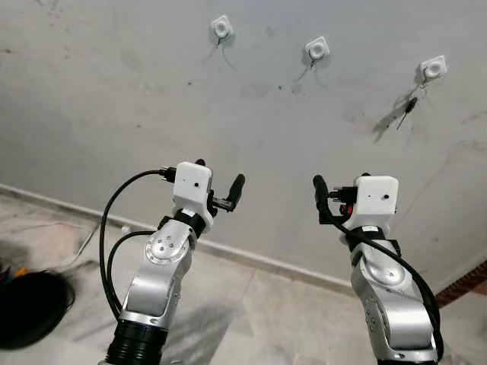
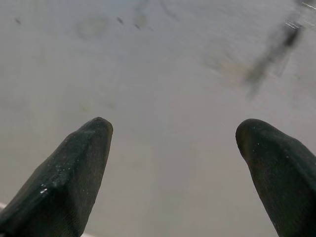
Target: Hang keys on a hook
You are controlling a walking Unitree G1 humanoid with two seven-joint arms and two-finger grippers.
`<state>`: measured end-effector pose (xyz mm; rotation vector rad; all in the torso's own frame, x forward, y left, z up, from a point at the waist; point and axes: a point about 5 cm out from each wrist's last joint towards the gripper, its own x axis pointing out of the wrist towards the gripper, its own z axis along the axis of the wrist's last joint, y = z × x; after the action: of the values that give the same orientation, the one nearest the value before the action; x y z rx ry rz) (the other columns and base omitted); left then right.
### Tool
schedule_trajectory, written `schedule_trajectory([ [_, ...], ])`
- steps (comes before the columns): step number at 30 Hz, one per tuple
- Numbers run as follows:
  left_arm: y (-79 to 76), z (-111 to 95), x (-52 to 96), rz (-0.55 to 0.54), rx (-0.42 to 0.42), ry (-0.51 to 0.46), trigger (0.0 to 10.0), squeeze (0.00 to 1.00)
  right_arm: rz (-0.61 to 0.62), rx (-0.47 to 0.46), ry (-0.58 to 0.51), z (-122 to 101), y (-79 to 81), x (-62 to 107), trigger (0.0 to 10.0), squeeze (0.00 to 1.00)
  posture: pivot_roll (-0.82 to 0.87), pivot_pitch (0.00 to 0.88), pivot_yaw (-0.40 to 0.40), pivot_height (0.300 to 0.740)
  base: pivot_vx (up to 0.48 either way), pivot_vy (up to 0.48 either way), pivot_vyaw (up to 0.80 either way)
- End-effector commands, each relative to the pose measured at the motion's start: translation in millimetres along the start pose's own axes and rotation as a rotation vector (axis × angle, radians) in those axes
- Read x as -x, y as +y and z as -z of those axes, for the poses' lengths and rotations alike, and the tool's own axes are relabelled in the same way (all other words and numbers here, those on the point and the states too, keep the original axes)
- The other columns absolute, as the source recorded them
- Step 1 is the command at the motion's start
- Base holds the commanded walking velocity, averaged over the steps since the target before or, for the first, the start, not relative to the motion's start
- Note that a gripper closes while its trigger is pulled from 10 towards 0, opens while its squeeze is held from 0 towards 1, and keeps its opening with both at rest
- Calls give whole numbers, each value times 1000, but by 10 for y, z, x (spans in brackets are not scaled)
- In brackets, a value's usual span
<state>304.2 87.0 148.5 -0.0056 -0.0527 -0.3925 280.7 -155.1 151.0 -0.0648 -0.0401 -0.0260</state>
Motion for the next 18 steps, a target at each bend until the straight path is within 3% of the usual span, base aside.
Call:
schedule_trajectory([
  [1,-39,-55,-24,19,-9,-14,10000,0,8,-3,-2,-11,-14,-6,10000,0,12,24,-72,740,-311,0,0],
  [10,-60,-46,-17,24,-6,-9,10000,0,13,-22,5,2,-20,-3,10000,0,12,24,-72,740,-317,0,0],
  [18,-62,-50,-17,25,-6,-10,10000,0,11,-21,8,0,-13,-8,10000,0,12,25,-72,740,-322,0,-541],
])
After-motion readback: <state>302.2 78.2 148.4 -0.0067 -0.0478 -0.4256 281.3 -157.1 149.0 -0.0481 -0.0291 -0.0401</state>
